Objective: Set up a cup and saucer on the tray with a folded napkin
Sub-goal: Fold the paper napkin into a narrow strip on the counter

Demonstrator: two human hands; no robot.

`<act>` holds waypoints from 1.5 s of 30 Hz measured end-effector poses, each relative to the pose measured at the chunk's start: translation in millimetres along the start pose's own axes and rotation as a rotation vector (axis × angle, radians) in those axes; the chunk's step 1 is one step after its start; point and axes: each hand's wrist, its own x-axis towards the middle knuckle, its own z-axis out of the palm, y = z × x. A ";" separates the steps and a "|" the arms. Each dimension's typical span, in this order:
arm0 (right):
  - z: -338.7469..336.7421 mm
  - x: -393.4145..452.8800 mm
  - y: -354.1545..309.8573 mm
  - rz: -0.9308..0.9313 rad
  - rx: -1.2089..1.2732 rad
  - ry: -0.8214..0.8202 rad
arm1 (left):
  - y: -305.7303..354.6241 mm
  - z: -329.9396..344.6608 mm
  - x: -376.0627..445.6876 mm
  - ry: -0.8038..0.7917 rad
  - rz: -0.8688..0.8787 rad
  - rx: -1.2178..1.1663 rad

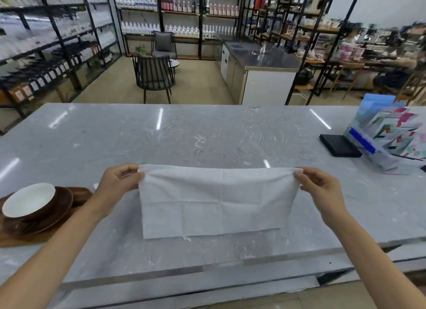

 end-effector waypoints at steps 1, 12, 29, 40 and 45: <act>4.9 7.0 6.9 0.024 -0.013 -0.003 | -7.3 1.8 5.2 0.003 -0.036 0.008; 60.6 78.5 101.9 0.309 -0.142 -0.046 | -77.0 27.4 57.6 0.147 -0.224 0.354; 84.9 120.5 127.7 0.302 -0.717 -0.257 | -98.7 30.7 101.2 -0.313 -0.115 1.023; 88.6 162.4 122.4 0.490 -0.713 -0.529 | -90.6 24.7 143.5 -0.492 -0.239 0.868; 82.4 171.6 117.2 0.501 -0.765 -0.682 | -90.0 13.0 140.8 -0.459 -0.317 0.701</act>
